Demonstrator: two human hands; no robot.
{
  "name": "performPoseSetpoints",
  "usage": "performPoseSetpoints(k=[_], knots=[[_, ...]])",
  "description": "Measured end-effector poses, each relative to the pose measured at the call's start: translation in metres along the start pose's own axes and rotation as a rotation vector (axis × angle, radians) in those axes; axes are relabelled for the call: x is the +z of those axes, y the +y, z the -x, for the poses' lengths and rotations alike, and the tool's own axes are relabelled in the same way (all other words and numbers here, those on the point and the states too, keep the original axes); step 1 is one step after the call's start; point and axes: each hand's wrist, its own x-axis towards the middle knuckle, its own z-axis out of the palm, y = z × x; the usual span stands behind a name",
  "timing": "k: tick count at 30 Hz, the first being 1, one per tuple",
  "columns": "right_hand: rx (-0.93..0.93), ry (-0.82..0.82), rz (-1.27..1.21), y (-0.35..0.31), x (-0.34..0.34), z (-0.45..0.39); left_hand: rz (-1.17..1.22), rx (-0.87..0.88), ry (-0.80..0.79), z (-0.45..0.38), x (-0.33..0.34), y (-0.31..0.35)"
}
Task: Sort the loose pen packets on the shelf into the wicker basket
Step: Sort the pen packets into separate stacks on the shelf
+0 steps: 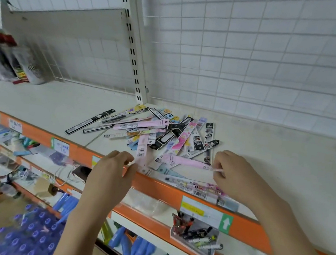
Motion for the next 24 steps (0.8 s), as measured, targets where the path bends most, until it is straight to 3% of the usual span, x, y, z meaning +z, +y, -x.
performPoseSetpoints(k=[5,14,19,24], knots=[[0.030,0.015,-0.122,0.004,-0.009,0.012,0.003,0.026,-0.030,-0.004,0.008,0.009],[0.058,-0.180,-0.193,0.003,0.001,0.019,0.013,0.038,-0.006,-0.007,0.012,0.016],[0.050,-0.055,-0.039,0.004,-0.002,0.017,0.003,0.011,0.001,-0.003,0.008,0.013],[0.119,0.142,-0.104,0.015,-0.014,0.020,-0.007,0.000,-0.020,-0.002,0.004,0.016]])
